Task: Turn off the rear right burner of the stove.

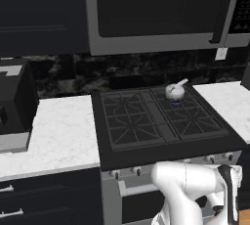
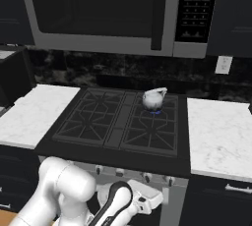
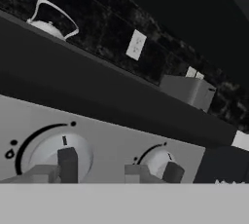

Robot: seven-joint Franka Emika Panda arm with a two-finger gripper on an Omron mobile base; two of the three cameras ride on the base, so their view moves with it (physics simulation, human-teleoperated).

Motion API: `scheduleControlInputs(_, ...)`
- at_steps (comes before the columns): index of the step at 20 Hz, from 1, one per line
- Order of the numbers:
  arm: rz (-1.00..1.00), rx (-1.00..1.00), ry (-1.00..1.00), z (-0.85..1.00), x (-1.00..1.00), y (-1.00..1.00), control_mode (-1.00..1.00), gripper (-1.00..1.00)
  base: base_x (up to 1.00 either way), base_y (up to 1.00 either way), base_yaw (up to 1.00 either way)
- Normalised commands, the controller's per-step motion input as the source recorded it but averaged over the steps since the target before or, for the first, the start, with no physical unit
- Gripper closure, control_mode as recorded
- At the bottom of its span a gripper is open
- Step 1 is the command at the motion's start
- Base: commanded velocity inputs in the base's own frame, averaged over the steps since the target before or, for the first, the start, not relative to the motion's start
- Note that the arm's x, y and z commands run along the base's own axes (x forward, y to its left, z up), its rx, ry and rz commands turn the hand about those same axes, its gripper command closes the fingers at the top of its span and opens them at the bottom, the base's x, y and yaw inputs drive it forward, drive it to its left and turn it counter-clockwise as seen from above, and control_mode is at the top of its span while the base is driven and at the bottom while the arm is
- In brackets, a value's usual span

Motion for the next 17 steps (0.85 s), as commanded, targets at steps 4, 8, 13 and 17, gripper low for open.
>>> scheduleControlInputs(4, -0.19, 0.41, -0.12, 1.00, 0.06, -0.31, -1.00, 1.00, 0.00, 0.00, 0.00)
scheduleControlInputs(8, -0.11, 0.32, -0.13, 0.75, 0.02, -0.20, -1.00, 1.00, 0.00, 0.00, 0.00)
scheduleControlInputs(13, 0.00, 0.00, 0.00, 0.00, 0.00, 0.00, -1.00, 1.00, 0.00, 0.00, 0.00)
scheduleControlInputs(17, 0.00, 0.00, 0.00, 0.00, 0.00, 0.00, -1.00, 1.00, 0.00, 0.00, 0.00)
